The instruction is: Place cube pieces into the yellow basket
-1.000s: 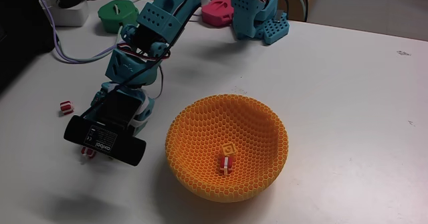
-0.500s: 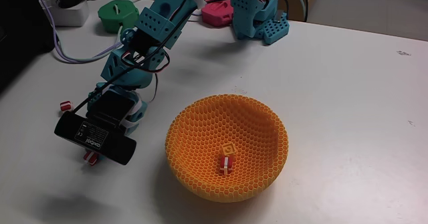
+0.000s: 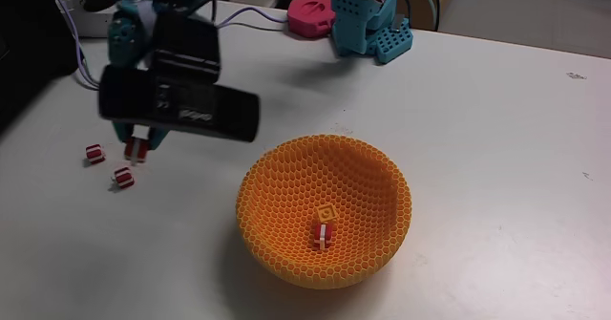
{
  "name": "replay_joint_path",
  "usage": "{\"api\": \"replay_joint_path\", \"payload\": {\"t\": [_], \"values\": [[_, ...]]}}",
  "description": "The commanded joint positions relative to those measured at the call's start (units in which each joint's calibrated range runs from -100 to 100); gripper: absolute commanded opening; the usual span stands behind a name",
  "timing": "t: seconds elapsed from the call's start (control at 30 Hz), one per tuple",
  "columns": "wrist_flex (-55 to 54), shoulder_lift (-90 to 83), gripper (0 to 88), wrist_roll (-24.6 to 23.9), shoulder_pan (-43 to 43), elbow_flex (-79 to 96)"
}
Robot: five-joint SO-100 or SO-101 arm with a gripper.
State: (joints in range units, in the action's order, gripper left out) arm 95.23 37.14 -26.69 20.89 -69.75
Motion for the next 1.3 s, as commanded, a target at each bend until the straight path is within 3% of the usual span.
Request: {"api": "replay_joint_path", "payload": {"t": [0.0, 0.3, 0.43, 0.53, 0.8, 1.03, 1.27], "values": [[4.8, -5.6, 0.0, 0.0, -8.9, -3.4], [3.8, -11.1, 0.6, -9.9, -23.4, 25.6], [2.5, -15.5, 24.8, -9.0, -26.1, 34.0], [-0.6, -20.5, 33.9, -8.4, -25.7, 40.8], [-16.4, -38.9, 40.7, -8.4, -17.5, 62.3], [-17.4, -38.9, 39.7, -8.7, -18.3, 63.4], [-39.1, -39.7, 40.6, -9.6, 2.3, 72.1]]}}
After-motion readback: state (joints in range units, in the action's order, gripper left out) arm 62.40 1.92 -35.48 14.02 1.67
